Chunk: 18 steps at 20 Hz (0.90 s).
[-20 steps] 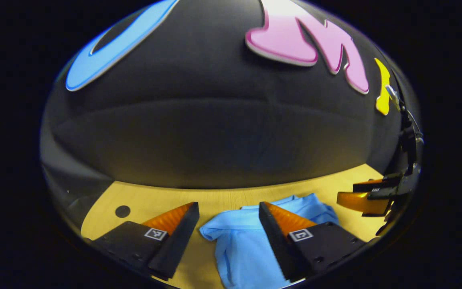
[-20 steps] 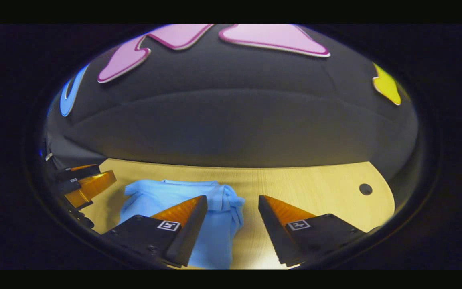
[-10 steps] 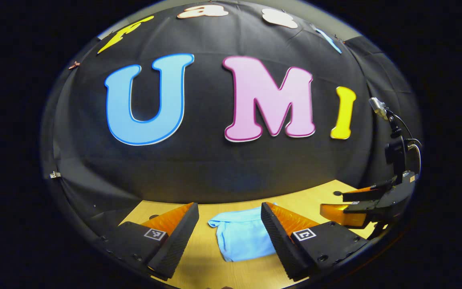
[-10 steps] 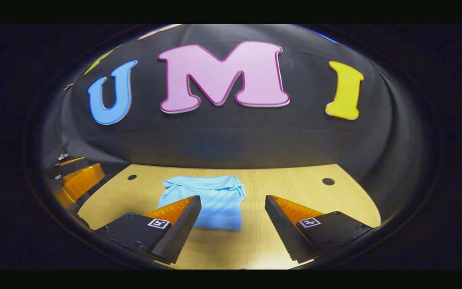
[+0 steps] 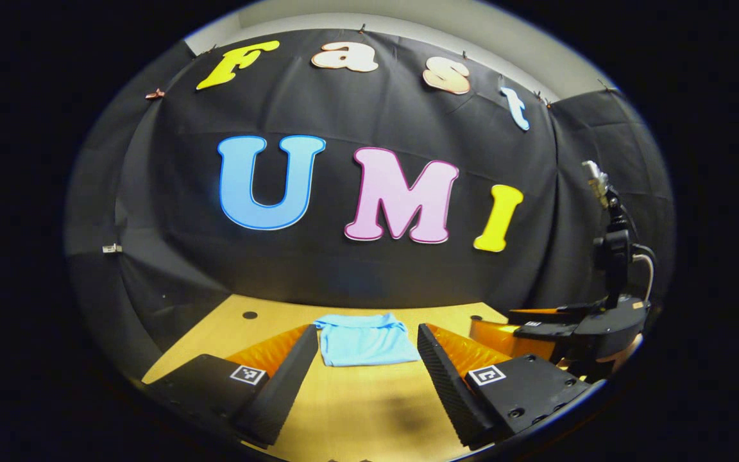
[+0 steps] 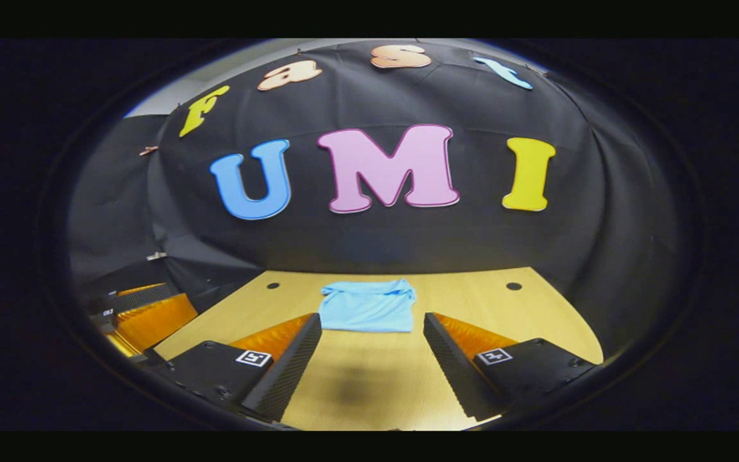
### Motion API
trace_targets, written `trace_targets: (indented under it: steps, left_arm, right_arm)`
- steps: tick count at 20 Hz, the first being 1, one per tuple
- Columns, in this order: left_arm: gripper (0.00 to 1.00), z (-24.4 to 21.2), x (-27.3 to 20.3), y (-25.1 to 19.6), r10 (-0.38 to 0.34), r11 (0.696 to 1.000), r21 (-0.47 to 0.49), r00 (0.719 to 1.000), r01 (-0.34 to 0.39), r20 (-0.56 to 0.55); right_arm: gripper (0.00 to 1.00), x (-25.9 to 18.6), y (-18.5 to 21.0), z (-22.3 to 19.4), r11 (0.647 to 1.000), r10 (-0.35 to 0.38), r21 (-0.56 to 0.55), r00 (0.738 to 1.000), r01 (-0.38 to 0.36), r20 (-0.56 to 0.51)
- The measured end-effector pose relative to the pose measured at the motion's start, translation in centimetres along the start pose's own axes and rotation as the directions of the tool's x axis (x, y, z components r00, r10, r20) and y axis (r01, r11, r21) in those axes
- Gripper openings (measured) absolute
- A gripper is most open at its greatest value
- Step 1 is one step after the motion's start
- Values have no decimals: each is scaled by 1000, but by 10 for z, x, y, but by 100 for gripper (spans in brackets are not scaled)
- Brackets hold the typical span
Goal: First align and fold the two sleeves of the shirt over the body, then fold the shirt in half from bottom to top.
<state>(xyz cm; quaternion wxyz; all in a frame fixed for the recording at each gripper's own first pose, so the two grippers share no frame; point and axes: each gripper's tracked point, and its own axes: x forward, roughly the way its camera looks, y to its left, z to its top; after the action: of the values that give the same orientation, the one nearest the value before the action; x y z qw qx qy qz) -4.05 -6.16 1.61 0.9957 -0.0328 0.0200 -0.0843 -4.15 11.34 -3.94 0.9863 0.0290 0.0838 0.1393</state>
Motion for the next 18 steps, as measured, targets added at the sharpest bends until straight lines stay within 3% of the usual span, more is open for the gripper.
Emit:
trace_targets:
  steps: [7, 18]
  left_arm:
    - [97, 2, -90, 7, 100, 995, 5, 993, -101, 54]
    - [97, -4, -117, 18, 153, 988, -11, 987, -152, 51]
  right_arm:
    - [99, -69, 6, -8, 999, -21, 38, 999, 19, 46]
    - [98, -83, 21, 4, 999, 26, 25, 997, -28, 69]
